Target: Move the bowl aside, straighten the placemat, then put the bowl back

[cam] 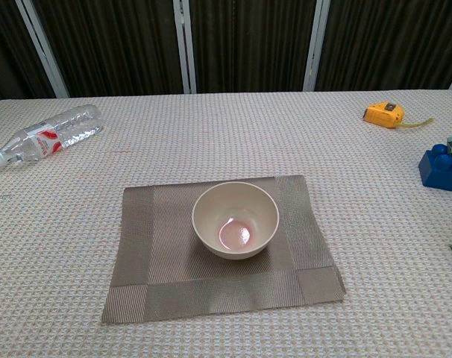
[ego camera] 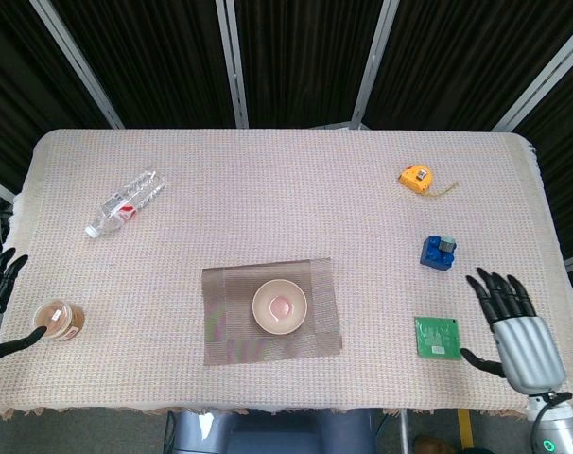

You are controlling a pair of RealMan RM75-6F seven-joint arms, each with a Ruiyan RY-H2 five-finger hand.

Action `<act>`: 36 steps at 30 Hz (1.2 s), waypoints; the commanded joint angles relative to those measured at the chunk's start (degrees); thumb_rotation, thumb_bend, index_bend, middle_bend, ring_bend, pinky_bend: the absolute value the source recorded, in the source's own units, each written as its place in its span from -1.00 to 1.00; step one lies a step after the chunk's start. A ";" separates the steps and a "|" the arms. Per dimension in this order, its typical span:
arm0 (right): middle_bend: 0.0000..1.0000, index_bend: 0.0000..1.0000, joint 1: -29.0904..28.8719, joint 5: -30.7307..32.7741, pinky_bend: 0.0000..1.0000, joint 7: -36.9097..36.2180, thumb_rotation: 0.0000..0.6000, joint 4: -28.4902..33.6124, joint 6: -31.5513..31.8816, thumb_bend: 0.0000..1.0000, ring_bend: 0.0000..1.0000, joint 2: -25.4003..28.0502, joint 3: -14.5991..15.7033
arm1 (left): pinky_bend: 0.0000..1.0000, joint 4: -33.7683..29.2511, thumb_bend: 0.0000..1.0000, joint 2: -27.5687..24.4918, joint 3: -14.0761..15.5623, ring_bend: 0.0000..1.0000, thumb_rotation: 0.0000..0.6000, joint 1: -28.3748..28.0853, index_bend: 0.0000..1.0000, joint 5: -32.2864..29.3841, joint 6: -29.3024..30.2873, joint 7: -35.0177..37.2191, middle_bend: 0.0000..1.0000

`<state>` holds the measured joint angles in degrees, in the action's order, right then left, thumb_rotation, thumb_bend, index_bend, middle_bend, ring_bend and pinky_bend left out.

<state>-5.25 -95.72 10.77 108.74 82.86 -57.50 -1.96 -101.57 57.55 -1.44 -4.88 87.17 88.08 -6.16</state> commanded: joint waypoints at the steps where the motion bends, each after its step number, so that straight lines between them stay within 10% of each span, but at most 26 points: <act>1: -1.00 -1.00 -6.04 -5.45 -1.00 -0.08 1.00 -2.07 -8.18 -1.00 -1.00 -3.01 1.24 | -1.00 0.37 -0.99 0.26 -0.42 -1.00 1.00 -0.36 -1.00 -0.64 -0.51 -0.18 -1.00; 19: -1.00 -1.00 -25.22 -4.23 -1.00 4.89 1.00 -10.63 -33.68 -1.00 -1.00 -20.26 -3.49 | -1.00 4.07 -0.98 3.70 -2.38 -1.00 1.00 -2.32 -1.00 -7.69 -5.65 -3.70 -1.00; 36: -1.00 -0.58 -30.28 4.98 -1.00 11.14 1.00 -19.27 -38.59 -0.67 -1.00 -31.68 -6.63 | -1.00 4.83 -0.98 4.43 -3.00 -1.00 1.00 -2.76 -1.00 -9.70 -6.83 -4.37 -1.00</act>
<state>-35.06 -91.61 21.06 90.21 44.72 -88.33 -8.20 -96.74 61.99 -4.44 -7.64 77.46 81.25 -10.54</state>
